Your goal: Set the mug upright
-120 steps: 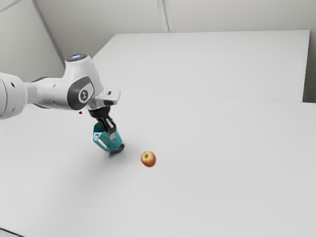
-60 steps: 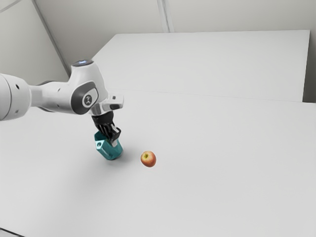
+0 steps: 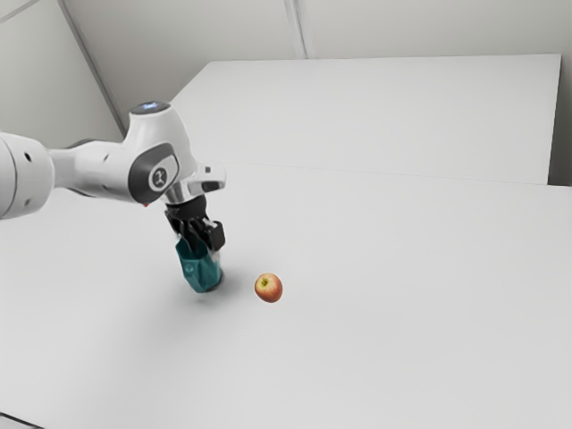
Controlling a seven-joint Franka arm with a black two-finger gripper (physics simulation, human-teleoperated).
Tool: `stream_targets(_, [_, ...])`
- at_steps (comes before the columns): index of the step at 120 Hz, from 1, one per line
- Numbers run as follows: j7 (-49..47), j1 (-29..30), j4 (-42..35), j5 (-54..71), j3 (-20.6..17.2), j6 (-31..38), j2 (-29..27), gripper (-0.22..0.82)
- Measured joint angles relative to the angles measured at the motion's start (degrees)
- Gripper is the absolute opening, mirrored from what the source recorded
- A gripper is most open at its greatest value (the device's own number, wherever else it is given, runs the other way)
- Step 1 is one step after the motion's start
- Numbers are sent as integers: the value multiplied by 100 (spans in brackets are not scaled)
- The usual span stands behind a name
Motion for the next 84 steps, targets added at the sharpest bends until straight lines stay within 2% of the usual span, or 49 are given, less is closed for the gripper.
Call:
stream_targets(25, [-92,-27,195,-52,-156,-246,-497,47])
stream_targets(61, [-221,-276,1732,-109,-285,-1314,-494,57])
stream_targets(66, [-244,-579,1966,-111,-34,-1475,-484,58])
stream_targets(77, [-308,-1698,2530,-117,975,-1912,-435,59])
stream_targets(84, [-345,-2067,2841,-122,1286,-2202,-390,59])
